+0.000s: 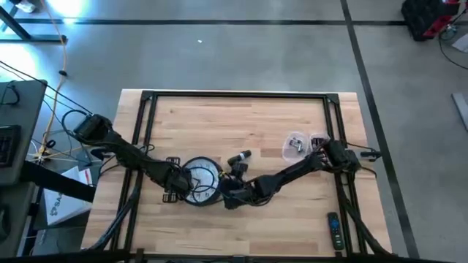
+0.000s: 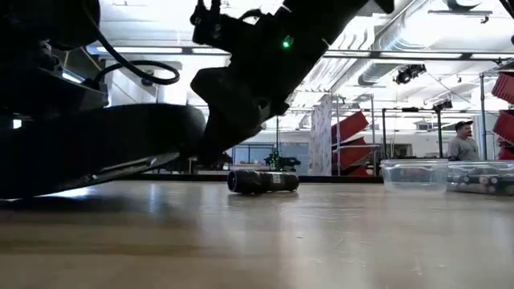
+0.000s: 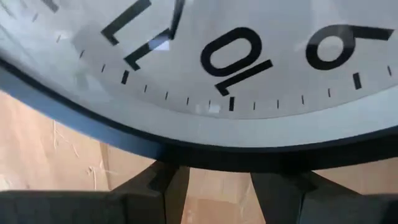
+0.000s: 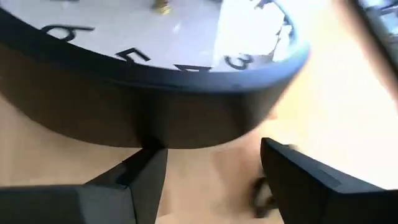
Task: Insert battery
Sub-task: Put the black wall clock on the table upside down
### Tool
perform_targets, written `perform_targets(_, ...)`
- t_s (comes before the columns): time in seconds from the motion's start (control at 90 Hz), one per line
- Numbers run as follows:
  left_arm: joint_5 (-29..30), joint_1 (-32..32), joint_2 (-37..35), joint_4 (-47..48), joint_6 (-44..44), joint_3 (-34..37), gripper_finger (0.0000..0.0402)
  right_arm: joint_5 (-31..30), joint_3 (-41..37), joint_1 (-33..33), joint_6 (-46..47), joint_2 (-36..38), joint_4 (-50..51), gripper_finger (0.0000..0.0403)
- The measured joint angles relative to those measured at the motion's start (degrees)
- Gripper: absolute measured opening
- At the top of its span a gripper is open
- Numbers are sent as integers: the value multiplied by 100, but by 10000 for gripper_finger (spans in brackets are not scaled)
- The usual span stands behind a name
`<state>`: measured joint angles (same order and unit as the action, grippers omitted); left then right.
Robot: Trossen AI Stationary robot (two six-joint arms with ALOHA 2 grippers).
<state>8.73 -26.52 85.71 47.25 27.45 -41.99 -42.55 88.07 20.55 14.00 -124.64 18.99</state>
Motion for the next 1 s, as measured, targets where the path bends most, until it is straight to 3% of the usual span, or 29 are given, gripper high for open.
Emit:
perform_targets(0.278,108,4,-5,-432,-35,-36,142,-1170,26,159,-1113,5,-287,228)
perform_targets(0.478,38,0,-9,-577,-143,-25,142,-1519,24,211,-2552,5,-732,228)
perform_targets(0.667,-7,-28,-9,-437,-34,-23,142,-2001,13,245,-3054,5,-783,228)
perform_targets(0.867,-39,-120,-15,-392,40,-16,142,-2033,7,241,-3246,5,-808,228)
perform_targets(1.0,-63,-140,-15,-355,50,-13,142,-1891,2,281,-3872,5,-892,228)
